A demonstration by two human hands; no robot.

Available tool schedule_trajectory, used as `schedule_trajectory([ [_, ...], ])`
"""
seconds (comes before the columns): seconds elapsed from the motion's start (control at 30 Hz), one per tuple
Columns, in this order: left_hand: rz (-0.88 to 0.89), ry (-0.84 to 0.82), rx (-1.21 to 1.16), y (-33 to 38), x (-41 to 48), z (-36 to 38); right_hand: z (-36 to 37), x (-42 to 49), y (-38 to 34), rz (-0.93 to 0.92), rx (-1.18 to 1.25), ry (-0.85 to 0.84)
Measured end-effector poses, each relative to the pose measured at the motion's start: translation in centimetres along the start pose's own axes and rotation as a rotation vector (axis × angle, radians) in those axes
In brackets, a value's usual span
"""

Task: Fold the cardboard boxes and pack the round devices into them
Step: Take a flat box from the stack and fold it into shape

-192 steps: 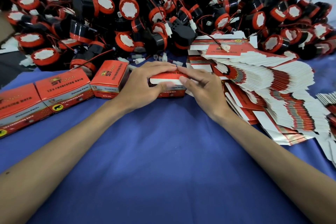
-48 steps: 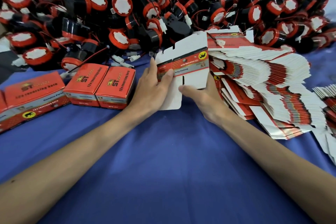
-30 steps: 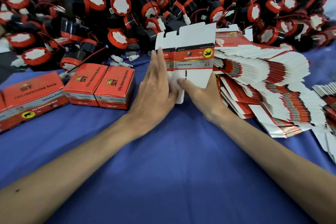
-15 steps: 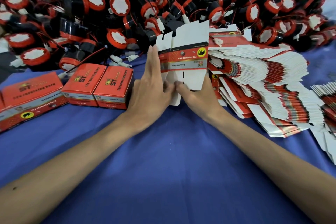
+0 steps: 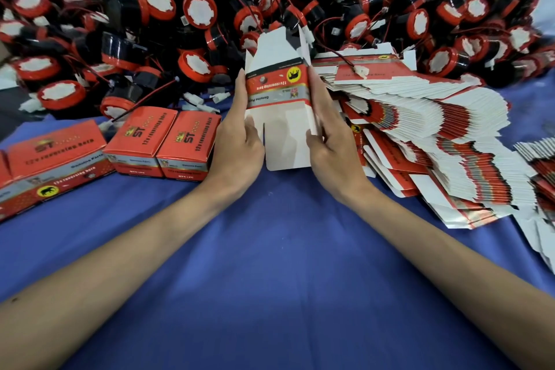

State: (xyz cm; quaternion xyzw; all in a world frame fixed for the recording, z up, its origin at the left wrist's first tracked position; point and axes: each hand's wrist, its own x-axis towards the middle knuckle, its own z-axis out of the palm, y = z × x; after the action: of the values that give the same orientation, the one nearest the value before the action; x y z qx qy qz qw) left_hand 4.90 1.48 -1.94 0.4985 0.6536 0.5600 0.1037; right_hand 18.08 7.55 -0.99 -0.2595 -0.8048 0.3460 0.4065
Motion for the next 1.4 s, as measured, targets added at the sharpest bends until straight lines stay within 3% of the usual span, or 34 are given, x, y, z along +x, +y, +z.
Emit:
schedule_trajectory([
  [0.1, -0.029, -0.031, -0.098, 0.0, 0.1, 0.0, -0.3, 0.2, 0.0, 0.087, 0.09, -0.013],
  [0.27, -0.004, -0.009, -0.072, 0.1, 0.1, 0.1, -1.3, 0.2, -1.2, -0.06, -0.01, -0.115],
  [0.4, 0.119, 0.001, -0.07, 0.6, -0.6, 0.2, -1.1, 1.3, -3.0, 0.078, -0.039, -0.023],
  [0.53, 0.203, -0.077, -0.091, 1.1, -1.2, 0.3, -1.2, 1.2, -4.3, 0.141, 0.226, 0.049],
  [0.6, 0.193, -0.031, -0.072, 1.2, -1.1, 0.3, -1.7, 1.0, -4.6, 0.123, 0.34, 0.057],
  [0.77, 0.202, 0.046, 0.08, 1.0, -1.1, 0.2, -1.1, 1.2, -5.0, 0.14, 0.318, 0.008],
  [0.83, 0.165, 0.029, 0.015, 1.0, -0.9, 0.1, -0.8, 1.4, -4.5, 0.158, 0.326, 0.039],
  [1.0, -0.132, -0.033, -0.665, 0.9, -0.2, -0.5, -2.4, 2.4, -2.4, 0.273, 0.655, 0.072],
  [1.17, -0.239, -0.086, -0.537, 0.5, 0.4, -0.1, -2.3, 1.9, -0.9, 0.34, 0.521, 0.057],
  [1.4, -0.22, -0.165, -0.508, 0.7, 0.4, -0.3, -0.5, 0.9, -1.5, 0.249, 0.476, -0.059],
])
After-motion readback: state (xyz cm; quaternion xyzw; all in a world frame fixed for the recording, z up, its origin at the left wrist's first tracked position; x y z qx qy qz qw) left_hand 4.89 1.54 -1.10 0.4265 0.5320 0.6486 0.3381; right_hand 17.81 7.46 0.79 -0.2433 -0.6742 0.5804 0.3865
